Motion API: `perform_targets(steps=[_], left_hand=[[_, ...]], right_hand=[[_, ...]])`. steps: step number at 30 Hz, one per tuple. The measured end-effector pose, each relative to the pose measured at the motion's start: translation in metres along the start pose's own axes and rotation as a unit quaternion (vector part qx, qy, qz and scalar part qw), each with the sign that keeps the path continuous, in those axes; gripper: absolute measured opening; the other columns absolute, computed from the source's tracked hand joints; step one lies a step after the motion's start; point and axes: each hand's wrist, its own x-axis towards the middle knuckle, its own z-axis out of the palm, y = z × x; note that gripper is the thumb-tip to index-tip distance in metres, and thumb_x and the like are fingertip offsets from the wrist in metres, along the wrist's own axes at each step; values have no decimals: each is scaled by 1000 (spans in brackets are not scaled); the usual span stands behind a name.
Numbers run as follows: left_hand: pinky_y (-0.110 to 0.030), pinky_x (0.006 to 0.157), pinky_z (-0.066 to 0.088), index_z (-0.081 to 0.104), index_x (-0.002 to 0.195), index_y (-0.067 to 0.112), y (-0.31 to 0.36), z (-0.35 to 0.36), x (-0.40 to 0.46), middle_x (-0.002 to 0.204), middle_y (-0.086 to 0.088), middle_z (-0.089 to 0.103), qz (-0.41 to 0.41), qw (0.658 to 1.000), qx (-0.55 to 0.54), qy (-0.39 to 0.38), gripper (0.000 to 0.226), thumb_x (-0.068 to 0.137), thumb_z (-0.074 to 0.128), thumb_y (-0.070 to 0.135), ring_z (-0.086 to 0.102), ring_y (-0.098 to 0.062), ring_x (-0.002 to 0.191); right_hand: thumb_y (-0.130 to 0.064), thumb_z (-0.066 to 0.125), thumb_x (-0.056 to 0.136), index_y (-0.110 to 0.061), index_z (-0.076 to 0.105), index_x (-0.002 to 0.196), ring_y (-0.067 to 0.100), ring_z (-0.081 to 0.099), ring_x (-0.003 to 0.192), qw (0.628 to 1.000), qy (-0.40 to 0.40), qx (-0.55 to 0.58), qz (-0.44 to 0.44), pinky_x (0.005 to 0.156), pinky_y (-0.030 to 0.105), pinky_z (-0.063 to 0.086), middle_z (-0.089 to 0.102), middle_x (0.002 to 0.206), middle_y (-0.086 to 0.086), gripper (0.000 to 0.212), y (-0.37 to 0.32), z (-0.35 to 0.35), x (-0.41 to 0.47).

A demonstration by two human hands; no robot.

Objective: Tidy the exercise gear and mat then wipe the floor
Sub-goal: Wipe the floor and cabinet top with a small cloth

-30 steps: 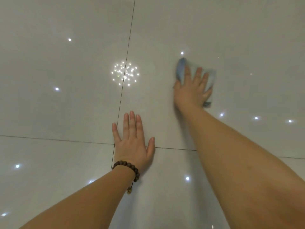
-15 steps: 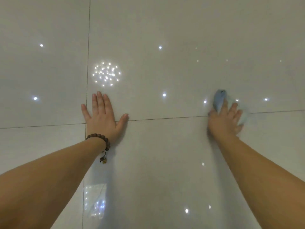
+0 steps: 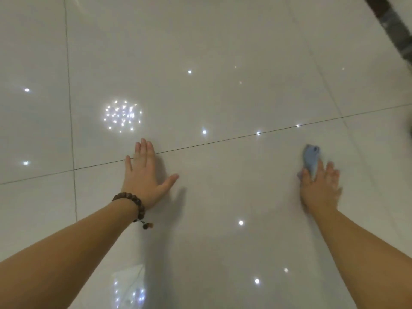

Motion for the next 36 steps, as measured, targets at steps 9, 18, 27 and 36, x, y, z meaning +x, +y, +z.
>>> perform_targets(steps=[9, 18, 27, 36], left_hand=[[-70, 109, -5, -37, 140, 15, 103, 24, 36, 151, -8, -38, -12, 988, 109, -110, 139, 54, 34, 98, -32, -28, 140], [-72, 105, -12, -47, 132, 19, 106, 23, 50, 139, -8, -54, -48, 968, 117, -216, 153, 42, 47, 99, -47, -32, 129], [-71, 106, -11, -52, 128, 19, 107, 24, 52, 135, -8, -58, -58, 966, 125, -219, 153, 36, 38, 102, -49, -31, 128], [-70, 105, -14, -55, 123, 19, 108, 21, 56, 128, -8, -63, -69, 961, 121, -240, 153, 32, 35, 102, -50, -34, 126]], right_hand=[[-51, 33, 88, -39, 22, 148, 15, 15, 145, 854, -24, -89, -512, 116, 46, 12, 21, 157, -6, 62, -44, 30, 1], [-43, 27, 99, -34, 12, 151, 24, -2, 147, 985, 45, 76, 151, 114, 55, 0, 2, 161, -4, 55, -80, -3, 88], [-42, 45, 83, -31, 38, 143, 25, 34, 138, 916, 64, -47, -393, 109, 45, 29, 38, 150, 7, 61, -72, -2, 147], [-46, 27, 95, -44, 20, 146, 21, 4, 146, 991, 3, 95, -97, 114, 52, -8, 17, 157, -4, 52, -214, 1, 156]])
